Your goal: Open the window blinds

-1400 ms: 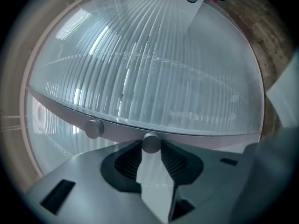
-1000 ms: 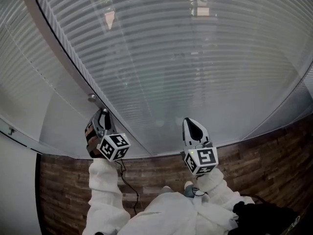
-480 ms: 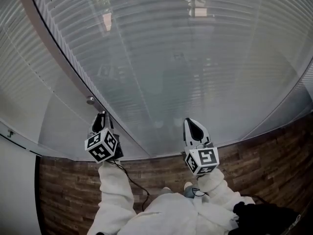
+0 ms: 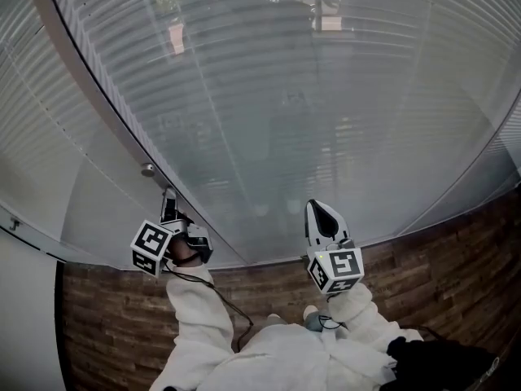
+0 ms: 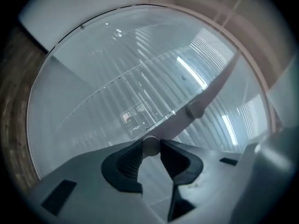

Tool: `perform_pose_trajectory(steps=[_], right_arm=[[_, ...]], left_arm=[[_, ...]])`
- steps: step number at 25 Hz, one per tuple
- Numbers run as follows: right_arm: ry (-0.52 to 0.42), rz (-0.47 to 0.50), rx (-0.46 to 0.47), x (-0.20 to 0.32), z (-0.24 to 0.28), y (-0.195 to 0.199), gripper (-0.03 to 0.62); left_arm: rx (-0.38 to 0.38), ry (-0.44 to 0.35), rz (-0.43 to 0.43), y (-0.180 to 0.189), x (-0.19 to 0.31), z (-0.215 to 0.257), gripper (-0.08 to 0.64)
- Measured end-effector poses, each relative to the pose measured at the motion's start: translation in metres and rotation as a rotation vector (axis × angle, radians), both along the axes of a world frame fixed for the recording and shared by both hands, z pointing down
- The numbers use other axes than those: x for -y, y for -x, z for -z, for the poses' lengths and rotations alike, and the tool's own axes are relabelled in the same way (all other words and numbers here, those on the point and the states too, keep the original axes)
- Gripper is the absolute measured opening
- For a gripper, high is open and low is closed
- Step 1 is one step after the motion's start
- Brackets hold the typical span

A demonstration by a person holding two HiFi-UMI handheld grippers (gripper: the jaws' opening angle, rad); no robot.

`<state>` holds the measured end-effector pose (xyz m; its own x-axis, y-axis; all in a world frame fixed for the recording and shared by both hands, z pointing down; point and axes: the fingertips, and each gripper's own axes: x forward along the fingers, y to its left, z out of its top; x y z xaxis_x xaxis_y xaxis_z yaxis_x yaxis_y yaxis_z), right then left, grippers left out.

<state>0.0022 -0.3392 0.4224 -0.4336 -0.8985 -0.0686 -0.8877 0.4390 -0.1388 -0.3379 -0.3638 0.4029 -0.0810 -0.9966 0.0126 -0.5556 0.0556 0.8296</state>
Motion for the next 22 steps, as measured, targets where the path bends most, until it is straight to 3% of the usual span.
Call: perform_pose_trajectory(steps=[10,12,13,15,17,19,22], right_arm=[[-0.002,0.006,0.009,0.0,0.002,0.004,0.012],[-0.003,0.008,0.011,-0.001,0.003,0.003,0.012],[-0.005,0.01,0.011,-0.001,0.004,0.003,0.012],[-0.006,0.013,0.01,-0.002,0.005,0.003,0.012],[-0.006,0.018,0.006,-0.002,0.005,0.004,0.012],[-0.003,0.021,0.002,-0.001,0.002,0.005,0.012],[0.005,0.027,0.004,-0.004,-0.003,0.006,0.012]], left_arm=[[-0.71,-0.197,-0.008,0.005,-0.002,-0.003,0.121],[-0.792,-0.224,-0.018,0.004,-0.003,-0.002,0.121],[-0.787,-0.229,-0.031,0.004,-0.003,-0.002,0.121],[-0.653,-0.219,-0.083,0.001,-0.004,0.001,0.121],[-0.369,-0.18,-0.144,-0.003,-0.004,0.005,0.123],[0.034,-0.099,-0.157,-0.004,-0.009,0.01,0.138],[0.809,0.135,-0.071,0.002,-0.025,0.013,0.167]])
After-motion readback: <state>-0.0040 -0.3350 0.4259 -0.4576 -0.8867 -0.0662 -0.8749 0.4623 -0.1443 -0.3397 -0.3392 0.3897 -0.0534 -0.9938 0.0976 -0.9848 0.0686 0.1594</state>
